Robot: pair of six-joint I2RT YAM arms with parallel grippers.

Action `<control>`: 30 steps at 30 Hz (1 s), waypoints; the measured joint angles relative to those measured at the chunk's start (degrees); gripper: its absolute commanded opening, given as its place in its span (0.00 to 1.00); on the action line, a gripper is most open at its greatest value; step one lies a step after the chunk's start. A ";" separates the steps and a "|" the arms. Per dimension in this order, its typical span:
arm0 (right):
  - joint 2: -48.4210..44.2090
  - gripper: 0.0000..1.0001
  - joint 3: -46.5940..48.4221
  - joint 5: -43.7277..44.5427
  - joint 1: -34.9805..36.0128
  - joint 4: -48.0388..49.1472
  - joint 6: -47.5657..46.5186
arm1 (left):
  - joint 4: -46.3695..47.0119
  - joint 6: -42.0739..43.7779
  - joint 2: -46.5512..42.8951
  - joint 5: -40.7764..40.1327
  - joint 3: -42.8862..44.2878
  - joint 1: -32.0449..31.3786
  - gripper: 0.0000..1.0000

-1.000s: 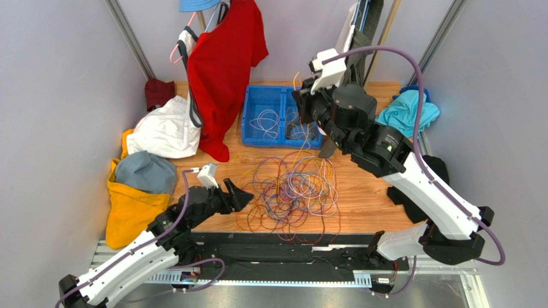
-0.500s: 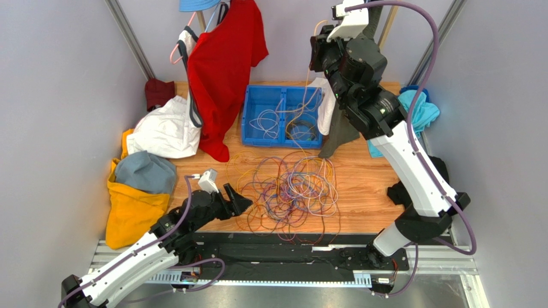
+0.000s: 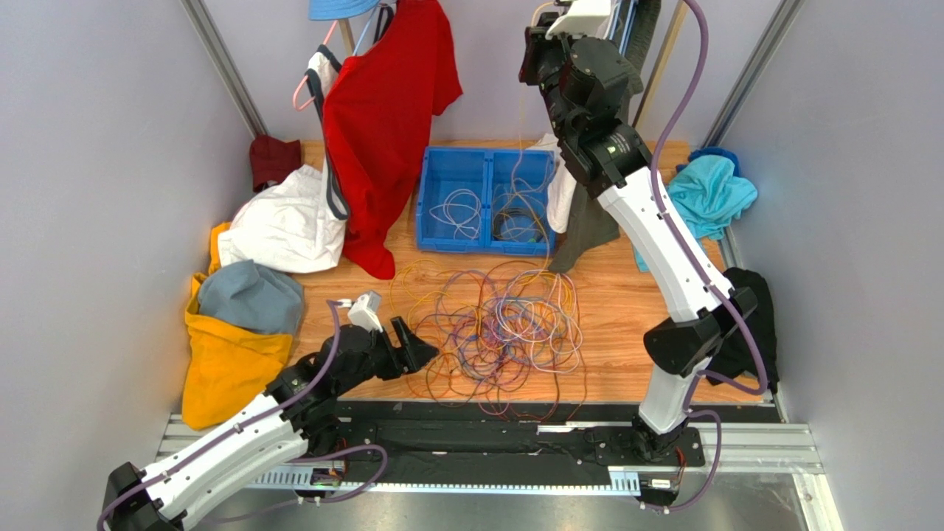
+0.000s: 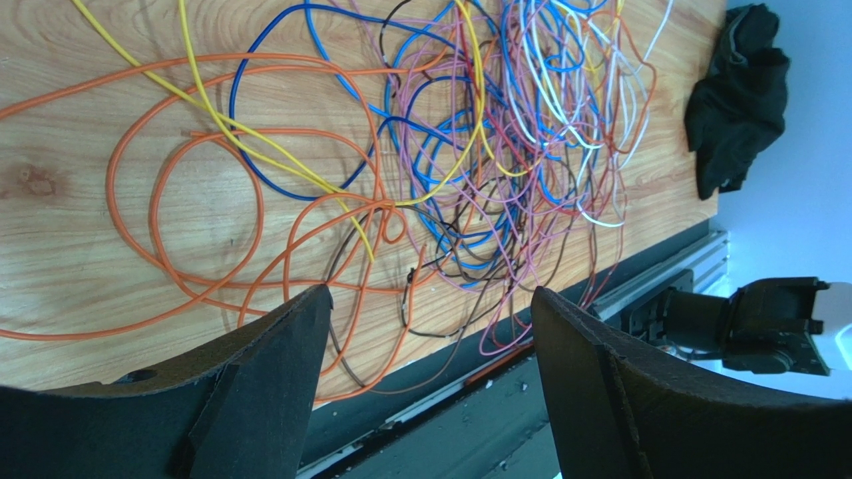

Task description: Untangle the cables

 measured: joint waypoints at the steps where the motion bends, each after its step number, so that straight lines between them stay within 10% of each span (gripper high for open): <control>1: 0.79 0.00 0.61 -0.42 -0.57 0.85 0.02 | 0.35 0.07 0.70 0.09 0.00 0.00 0.82; 18: 5.62 0.00 9.86 -7.04 -5.70 13.84 3.96 | 4.63 1.31 8.41 1.57 0.00 0.00 0.82; 30: 1.86 0.00 -19.08 -8.41 -6.80 23.34 3.72 | 6.38 1.29 8.90 2.01 0.00 0.00 0.82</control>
